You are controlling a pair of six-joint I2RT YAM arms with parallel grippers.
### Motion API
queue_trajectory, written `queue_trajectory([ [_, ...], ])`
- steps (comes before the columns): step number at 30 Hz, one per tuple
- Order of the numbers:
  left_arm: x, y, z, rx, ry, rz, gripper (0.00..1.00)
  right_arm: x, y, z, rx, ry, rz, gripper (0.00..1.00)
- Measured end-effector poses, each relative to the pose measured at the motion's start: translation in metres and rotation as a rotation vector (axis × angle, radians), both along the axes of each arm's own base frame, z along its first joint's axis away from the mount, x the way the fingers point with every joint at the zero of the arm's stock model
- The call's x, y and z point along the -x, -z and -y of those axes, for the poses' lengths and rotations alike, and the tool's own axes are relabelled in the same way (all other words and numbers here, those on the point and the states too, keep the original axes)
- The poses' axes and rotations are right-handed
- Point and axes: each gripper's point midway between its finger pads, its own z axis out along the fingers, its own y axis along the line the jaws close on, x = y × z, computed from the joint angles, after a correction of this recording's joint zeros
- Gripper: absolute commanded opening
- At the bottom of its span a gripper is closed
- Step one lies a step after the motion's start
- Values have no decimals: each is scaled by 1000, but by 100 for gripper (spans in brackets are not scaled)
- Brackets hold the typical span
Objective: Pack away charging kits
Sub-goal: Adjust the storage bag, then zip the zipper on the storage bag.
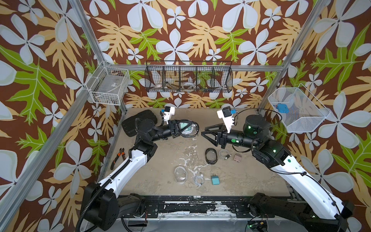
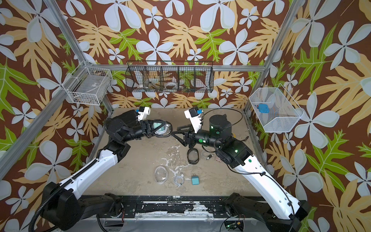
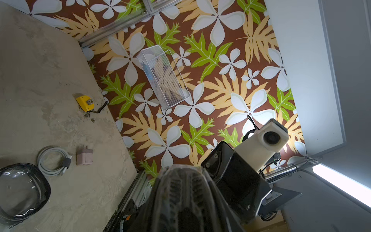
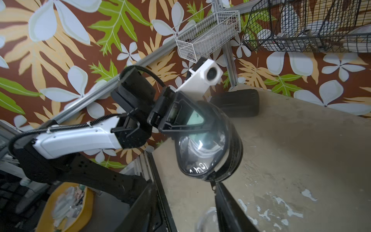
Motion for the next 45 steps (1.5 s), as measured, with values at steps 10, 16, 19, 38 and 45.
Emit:
queue_trajectory([
  [10,8,19,0,-55,27,-91,10,1,21,-12,174,3,138,44],
  [16,6,24,1,-60,28,-113,11,10,30,-30,242,-32,195,43],
  [19,6,25,1,-60,28,-125,11,7,40,-23,283,2,202,43],
  [38,6,36,0,-62,22,-161,11,-3,59,-27,319,26,201,35],
  [45,4,37,1,-56,24,-174,12,-4,68,-28,334,24,189,35],
])
